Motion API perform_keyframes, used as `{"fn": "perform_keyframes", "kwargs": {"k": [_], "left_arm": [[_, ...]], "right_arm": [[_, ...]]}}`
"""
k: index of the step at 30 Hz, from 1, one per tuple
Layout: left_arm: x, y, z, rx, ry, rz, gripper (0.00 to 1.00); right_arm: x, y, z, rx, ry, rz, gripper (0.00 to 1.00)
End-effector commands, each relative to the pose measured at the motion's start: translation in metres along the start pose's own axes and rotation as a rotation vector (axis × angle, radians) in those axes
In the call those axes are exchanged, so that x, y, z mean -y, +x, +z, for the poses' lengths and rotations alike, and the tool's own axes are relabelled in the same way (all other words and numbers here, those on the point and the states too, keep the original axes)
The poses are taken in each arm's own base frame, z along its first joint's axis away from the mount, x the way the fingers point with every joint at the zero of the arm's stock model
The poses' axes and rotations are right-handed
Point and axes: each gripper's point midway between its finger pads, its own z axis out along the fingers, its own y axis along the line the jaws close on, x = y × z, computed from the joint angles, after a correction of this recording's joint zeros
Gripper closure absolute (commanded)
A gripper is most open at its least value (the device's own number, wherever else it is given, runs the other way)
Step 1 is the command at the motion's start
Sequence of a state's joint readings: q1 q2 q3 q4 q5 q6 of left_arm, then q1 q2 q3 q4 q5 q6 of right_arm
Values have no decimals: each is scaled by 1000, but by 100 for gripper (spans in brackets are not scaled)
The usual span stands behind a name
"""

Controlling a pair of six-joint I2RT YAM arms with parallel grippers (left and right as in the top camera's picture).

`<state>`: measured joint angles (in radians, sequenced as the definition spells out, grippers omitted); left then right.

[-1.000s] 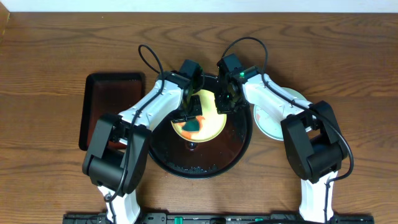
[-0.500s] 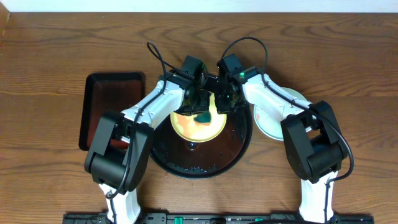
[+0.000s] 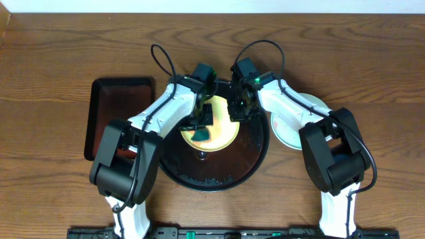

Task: Clean dirty plates on tray and stack at the side
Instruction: 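Scrub the yellow plate with the sponge in the left gripper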

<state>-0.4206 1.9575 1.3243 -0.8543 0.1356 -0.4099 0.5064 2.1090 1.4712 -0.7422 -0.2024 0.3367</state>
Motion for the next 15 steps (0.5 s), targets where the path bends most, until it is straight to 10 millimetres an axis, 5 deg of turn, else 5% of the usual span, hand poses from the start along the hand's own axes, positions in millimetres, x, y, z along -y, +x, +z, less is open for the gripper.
{"fn": "perform_keyframes", "kwargs": {"k": [1,4,15], "left_arm": [[18,36,9,-167,145,142,92],[44,43,2,-183,314,290,92],[52,-12,6,59,279,327,92]], "right_arm": [[5,19,16,-61,30,5,99],[4,19,16,-62,30,3,99],[4,19,16,-60,29,-3,99]]}}
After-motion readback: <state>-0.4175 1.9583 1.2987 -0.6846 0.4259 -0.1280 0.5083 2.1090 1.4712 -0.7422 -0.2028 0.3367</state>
